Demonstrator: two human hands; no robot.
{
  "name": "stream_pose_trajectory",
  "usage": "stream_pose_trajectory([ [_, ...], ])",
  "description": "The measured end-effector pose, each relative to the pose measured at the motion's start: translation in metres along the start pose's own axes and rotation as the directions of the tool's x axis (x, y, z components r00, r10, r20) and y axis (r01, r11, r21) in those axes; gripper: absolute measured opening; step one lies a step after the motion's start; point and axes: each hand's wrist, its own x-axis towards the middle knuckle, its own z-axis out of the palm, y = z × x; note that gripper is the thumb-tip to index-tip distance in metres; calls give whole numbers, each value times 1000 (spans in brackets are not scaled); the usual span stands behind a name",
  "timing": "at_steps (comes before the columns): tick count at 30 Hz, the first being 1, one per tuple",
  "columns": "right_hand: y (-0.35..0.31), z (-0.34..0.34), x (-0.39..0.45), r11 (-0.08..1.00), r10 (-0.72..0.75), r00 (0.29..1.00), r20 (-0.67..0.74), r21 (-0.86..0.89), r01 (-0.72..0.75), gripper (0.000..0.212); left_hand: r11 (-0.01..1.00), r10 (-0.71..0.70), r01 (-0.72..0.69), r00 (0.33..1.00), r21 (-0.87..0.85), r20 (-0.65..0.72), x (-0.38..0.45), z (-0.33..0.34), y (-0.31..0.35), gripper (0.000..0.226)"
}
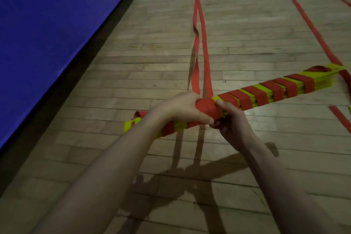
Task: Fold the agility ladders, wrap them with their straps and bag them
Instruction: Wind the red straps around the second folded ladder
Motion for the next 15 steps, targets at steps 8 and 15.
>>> stream_pose_trajectory([
  [8, 5, 9, -4, 991, 130, 964, -230, 6, -132, 35, 713, 416, -22, 817, 700, -398, -14, 38, 2, 62],
  [15, 11, -1, -7, 1000, -17, 999, -46, 11, 17, 45, 988, -117, 139, 960, -69, 254, -6, -6, -2, 51],
])
